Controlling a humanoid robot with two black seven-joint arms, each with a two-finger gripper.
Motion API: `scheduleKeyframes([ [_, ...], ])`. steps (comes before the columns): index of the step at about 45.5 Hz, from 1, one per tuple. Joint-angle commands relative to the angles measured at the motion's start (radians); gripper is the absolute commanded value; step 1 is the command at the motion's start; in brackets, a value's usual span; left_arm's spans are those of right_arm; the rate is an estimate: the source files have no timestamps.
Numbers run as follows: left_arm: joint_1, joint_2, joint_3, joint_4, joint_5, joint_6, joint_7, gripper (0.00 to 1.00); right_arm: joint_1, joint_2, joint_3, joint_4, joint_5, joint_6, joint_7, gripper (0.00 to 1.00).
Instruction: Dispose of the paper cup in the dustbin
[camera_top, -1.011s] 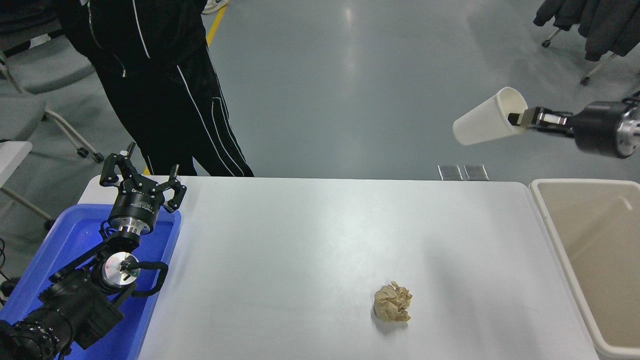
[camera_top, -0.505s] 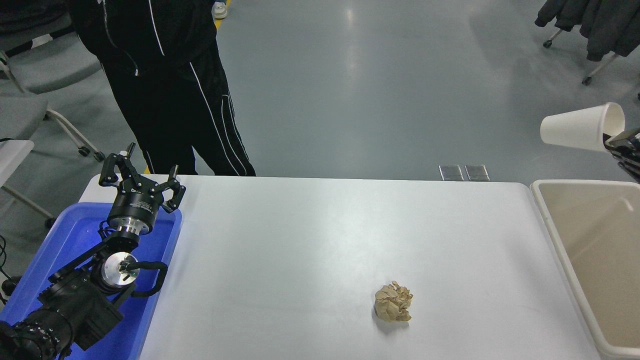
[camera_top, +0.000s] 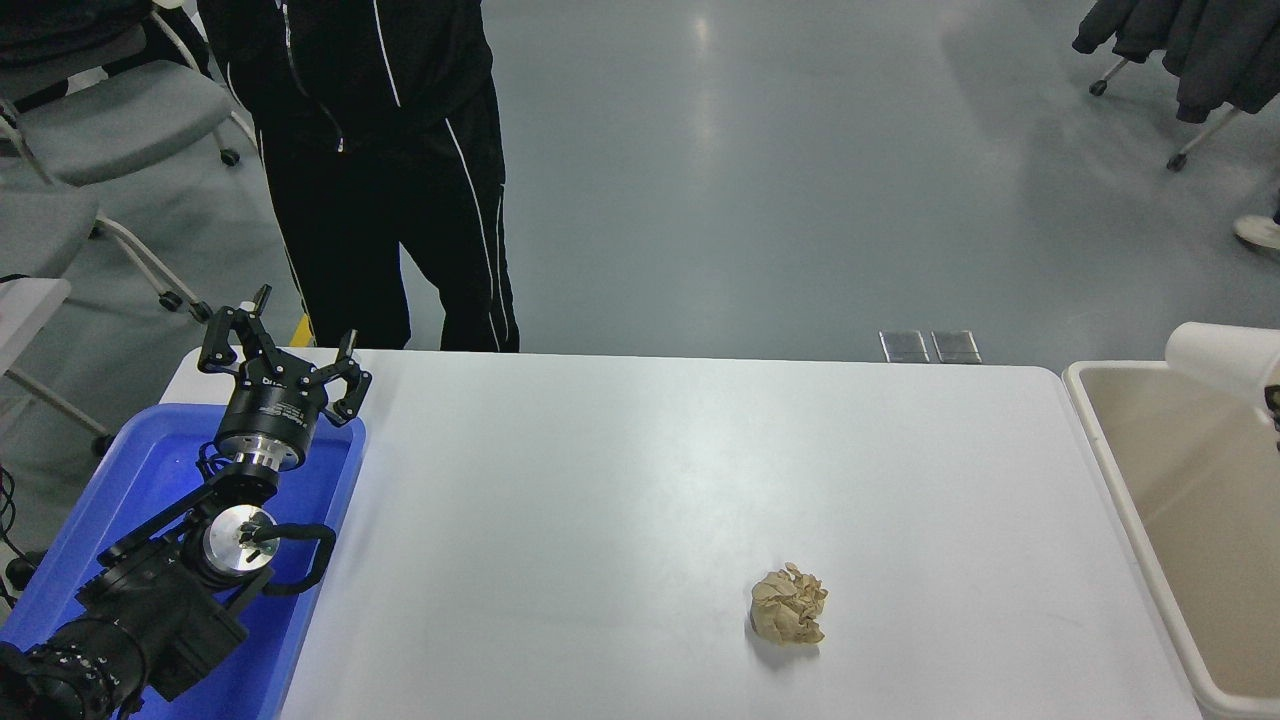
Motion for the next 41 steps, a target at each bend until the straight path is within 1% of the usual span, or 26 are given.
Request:
scheduleKeyframes([
  [1,0.000,0.000,0.000,0.000,0.000,0.000,0.000,1.00,-0.040,0.180,0.002,-0.275,0.052,0.011,-0.012,0.00],
  [6,0.000,0.000,0.000,0.000,0.000,0.000,0.000,1.00,-0.043,0.209,0.003,-0.305,0.052,0.004,-0.034,0.00],
  [14,0.000,0.000,0.000,0.000,0.000,0.000,0.000,1.00,-0.045,0.236,0.020,-0.336,0.143,-0.012,-0.161,0.00],
  [19,0.000,0.000,0.000,0.000,0.000,0.000,0.000,1.00,-0.045,0.266,0.022,-0.382,0.180,-0.018,-0.206,0.00],
  [23,0.000,0.000,0.000,0.000,0.000,0.000,0.000,1.00,-0.048,0.275,0.026,-0.387,0.195,-0.052,-0.216,0.00],
  [33,0.000,0.000,0.000,0.000,0.000,0.000,0.000,1.00,-0.052,0.294,0.063,-0.387,0.201,-0.088,-0.238,0.00],
  [41,0.000,0.000,0.000,0.000,0.000,0.000,0.000,1.00,-0.052,0.295,0.065,-0.385,0.199,-0.095,-0.239,0.00],
])
